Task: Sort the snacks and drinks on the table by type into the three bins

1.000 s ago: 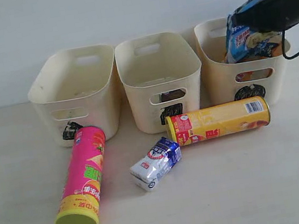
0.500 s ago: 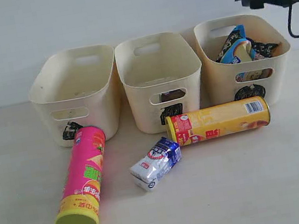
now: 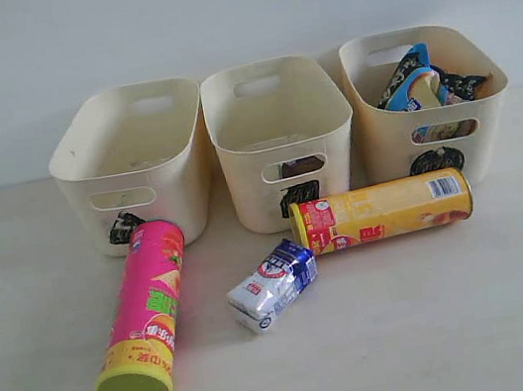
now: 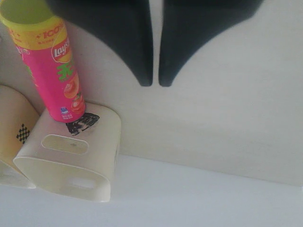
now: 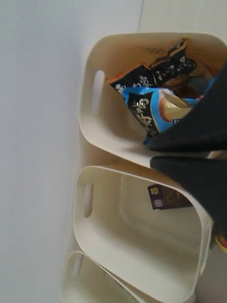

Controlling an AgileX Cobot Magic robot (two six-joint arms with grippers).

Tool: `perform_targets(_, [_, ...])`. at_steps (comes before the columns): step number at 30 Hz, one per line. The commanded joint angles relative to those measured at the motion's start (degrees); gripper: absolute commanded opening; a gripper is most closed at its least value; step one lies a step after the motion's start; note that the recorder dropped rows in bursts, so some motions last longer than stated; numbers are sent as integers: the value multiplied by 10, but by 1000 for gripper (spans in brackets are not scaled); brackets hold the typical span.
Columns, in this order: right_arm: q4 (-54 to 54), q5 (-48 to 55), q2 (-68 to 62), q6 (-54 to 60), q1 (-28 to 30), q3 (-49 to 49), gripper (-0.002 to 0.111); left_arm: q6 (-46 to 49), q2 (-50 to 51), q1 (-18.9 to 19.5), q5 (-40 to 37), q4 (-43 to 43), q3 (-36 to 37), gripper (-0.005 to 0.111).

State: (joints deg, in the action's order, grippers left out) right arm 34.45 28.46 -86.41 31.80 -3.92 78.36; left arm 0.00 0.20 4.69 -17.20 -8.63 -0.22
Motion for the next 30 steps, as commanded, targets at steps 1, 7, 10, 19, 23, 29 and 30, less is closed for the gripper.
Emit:
perform_targets(1, [-7,30,44,-22,1,-44,0,-4,-2,-2,5,3,2,4])
perform_targets(7, [-7,14,114,-30,1,-147,0,-4,-2,-2,5,3,2,4])
perform_targets(10, [-5,-22,163,-31,1,-210,0,-4,-2,-2,5,3,2,4])
perform_targets(19, [-5,-161,315,-41,1,-373,0,-4,-2,-2,5,3,2,4])
perform_targets(23, [-5,-205,377,-44,0,-446,0,-4,-2,-2,5,3,2,4])
perform_targets(29, [-4,-255,472,-49,0,-533,0,-4,-2,-2,5,3,2,4])
perform_targets(30, [-3,-263,491,-51,0,-548,0,-4,-2,-2,5,3,2,4])
